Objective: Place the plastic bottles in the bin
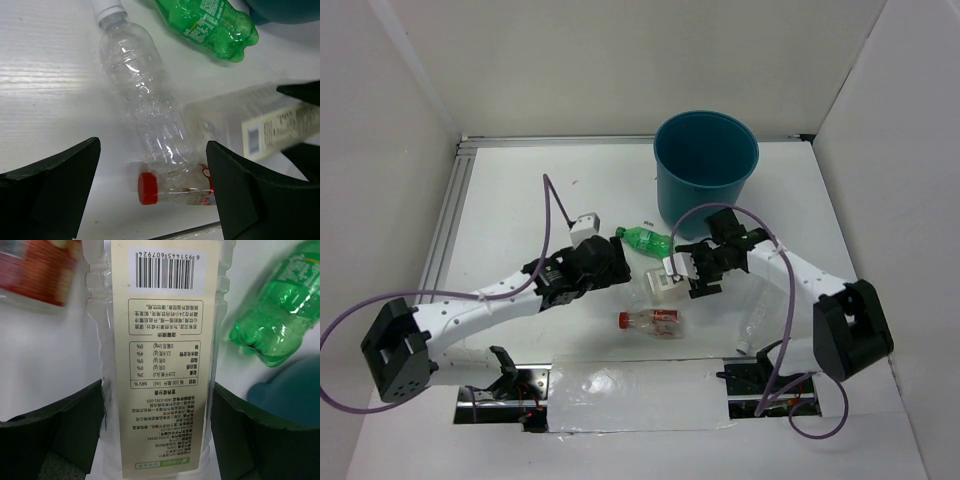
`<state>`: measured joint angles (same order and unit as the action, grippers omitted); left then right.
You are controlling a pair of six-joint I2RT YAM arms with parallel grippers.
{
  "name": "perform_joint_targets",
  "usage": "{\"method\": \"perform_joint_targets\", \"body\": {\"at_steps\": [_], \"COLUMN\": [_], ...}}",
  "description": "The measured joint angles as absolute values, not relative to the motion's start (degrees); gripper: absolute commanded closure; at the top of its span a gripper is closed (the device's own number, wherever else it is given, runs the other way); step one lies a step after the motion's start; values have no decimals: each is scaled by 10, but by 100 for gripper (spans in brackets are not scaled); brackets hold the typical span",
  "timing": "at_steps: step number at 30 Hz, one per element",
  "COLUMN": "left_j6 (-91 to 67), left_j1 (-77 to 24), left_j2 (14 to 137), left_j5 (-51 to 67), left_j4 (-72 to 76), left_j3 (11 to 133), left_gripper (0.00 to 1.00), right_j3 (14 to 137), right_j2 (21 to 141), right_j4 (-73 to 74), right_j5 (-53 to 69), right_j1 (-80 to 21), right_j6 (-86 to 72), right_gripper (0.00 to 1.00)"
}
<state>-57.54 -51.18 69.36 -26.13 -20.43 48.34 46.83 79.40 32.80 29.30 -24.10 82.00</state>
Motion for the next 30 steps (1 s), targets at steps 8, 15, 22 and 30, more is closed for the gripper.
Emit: {"method": "perform_joint_targets", "body": {"at_steps": [8,15,22,30], "left_j6": [-632,-652,-646,-615], "left_j1": [-482,-460,-460,-460], "left_j2": [770,807,820,867], "left_j5": [-227,-202,-187,-189], "left_j4": [-215,-231,-222,-211], "left_j3": [545,548,547,535], "left_gripper": [0,0,0,2], "right_j3": [553,680,759,811], "right_j2": [588,498,577,764], "right_j4": [479,424,211,63], "right_j5": [379,417,400,398], "right_j1": [-236,-217,-187,-102], "right_j6": [762,602,432,337], "right_gripper": [95,95,90,30]}}
